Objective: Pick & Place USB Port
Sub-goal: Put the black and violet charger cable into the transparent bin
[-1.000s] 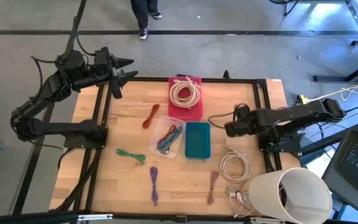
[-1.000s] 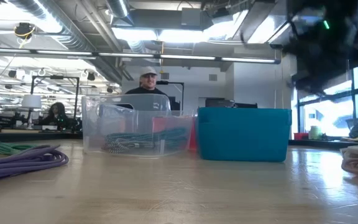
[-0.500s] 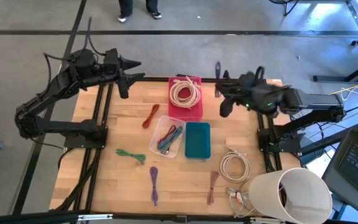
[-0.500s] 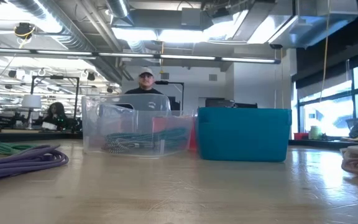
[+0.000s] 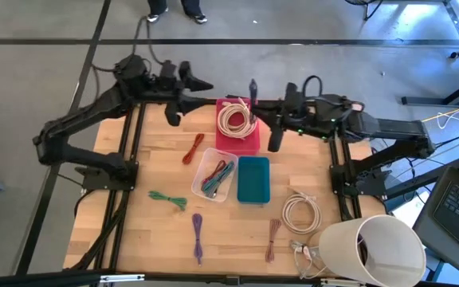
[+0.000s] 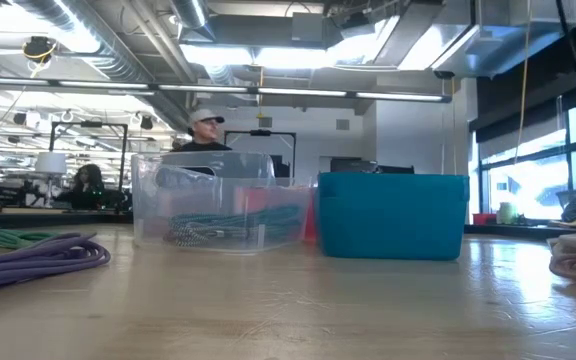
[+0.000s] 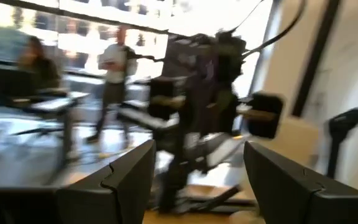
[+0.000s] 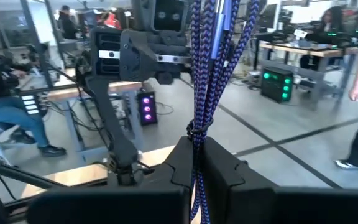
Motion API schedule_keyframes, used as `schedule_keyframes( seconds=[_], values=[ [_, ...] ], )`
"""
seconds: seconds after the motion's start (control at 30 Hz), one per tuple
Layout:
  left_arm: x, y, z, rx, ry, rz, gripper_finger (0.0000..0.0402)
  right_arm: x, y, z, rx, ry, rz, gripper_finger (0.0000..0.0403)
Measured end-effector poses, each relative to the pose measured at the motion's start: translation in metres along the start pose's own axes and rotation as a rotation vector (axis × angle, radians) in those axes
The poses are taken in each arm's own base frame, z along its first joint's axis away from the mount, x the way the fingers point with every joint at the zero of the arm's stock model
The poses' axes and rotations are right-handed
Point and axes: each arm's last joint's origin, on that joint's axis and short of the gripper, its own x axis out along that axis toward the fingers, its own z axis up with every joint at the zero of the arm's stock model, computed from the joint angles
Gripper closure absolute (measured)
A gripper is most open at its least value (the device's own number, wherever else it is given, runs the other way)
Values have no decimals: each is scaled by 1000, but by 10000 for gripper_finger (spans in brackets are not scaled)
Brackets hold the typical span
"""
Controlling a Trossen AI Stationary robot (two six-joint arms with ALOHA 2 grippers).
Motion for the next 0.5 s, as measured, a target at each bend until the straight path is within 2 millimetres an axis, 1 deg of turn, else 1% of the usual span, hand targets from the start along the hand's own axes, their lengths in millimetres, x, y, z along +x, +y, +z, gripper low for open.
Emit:
schedule_keyframes(
  seconds=[0.13,0.23,0.4,0.5],
  values=[
    [20,4,-6,-45,-27,-131,164,15,-1,-3,11,-22,57,389],
    [32,6,-11,-54,-41,-161,164,24,-1,-6,15,-26,91,389],
    [44,9,-18,-75,-46,-183,164,33,2,-9,18,-41,116,389],
    [47,9,-19,-83,-60,-195,164,38,1,-11,27,-34,137,389]
  ],
)
